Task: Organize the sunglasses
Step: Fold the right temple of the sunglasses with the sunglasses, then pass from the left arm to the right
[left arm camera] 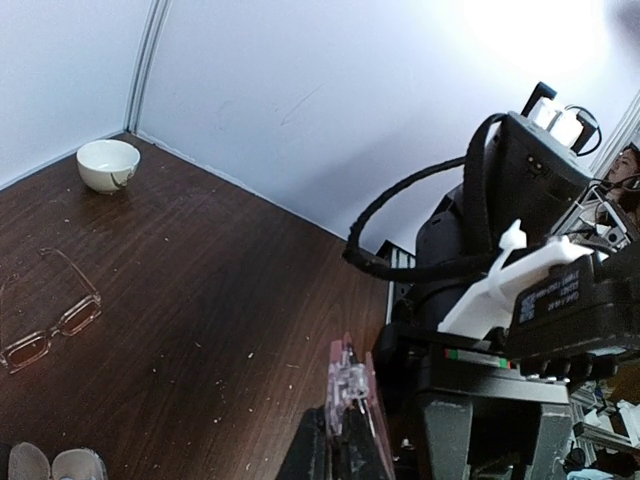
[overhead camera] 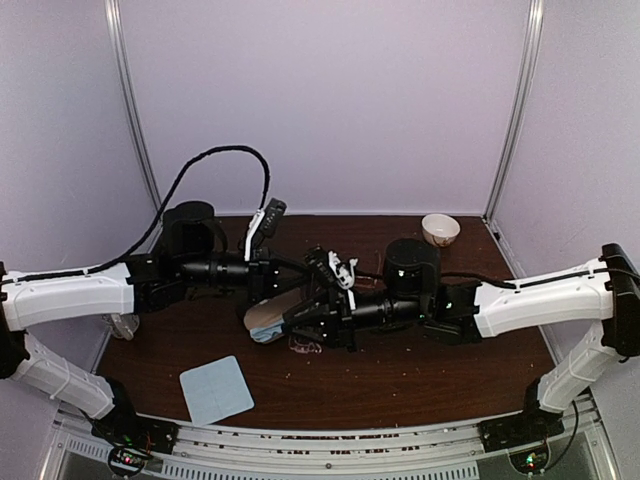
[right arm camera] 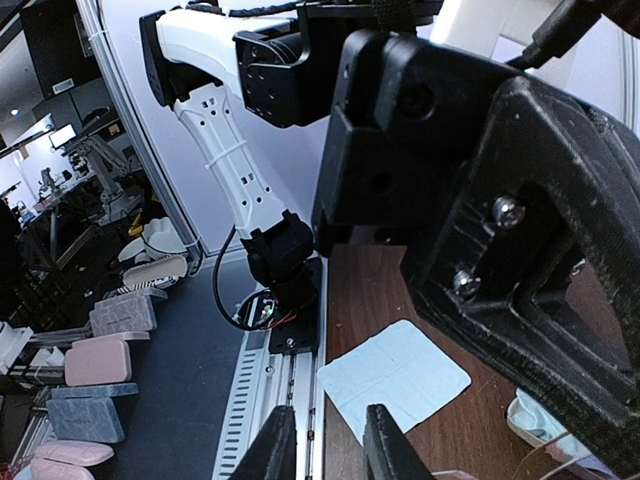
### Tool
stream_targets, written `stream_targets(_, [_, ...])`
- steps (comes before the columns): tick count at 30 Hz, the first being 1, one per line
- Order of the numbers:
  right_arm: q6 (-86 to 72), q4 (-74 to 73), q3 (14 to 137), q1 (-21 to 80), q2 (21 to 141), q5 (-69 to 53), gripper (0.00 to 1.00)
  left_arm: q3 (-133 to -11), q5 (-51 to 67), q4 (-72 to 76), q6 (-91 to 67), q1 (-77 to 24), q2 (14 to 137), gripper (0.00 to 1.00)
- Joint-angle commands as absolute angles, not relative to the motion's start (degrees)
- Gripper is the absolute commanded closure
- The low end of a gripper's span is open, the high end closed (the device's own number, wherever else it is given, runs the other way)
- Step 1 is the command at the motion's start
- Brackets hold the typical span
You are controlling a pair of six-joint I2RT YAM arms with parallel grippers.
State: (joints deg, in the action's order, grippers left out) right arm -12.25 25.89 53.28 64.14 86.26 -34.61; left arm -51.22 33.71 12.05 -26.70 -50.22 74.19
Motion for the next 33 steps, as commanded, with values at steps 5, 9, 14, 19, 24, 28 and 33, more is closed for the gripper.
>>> stream_targets(5, [-7.9, 21.8, 55.6, 62.6, 84.1, -36.9, 0.75, -49.9, 35.8, 15.4, -28.0, -50.4, 70.1, 1.0])
stream_targets(9, [-6.8, 17.5, 53.7, 62.6, 79.2, -35.6, 0.73, -49.3, 33.9, 12.1, -25.7, -50.4, 69.7, 1.0])
stream_targets(14, [-6.2, 11.3, 49.1, 62.2, 72.4, -29.2, 0.72, -46.9, 31.9, 8.6, -22.5, -50.4, 68.4, 1.0])
stream_targets(19, [-9.6, 7.0, 45.5, 59.0, 67.6, -23.8, 0.76, -45.9, 31.0, 4.3, -17.7, -50.4, 67.3, 1.0])
stream_targets(24, [-12.3, 7.2, 41.4, 57.5, 64.7, -20.2, 0.74, -46.4, 31.6, 0.5, -12.5, -50.4, 67.4, 1.0])
stream_targets(28, [-14.7, 9.1, 40.2, 57.4, 65.7, -20.5, 0.71, -46.7, 33.9, 0.3, -10.4, -50.4, 67.3, 1.0])
stream_targets(33, [-15.6, 9.9, 42.5, 57.3, 70.2, -24.1, 0.7, -47.5, 37.6, 0.0, -8.8, -50.4, 67.8, 1.0])
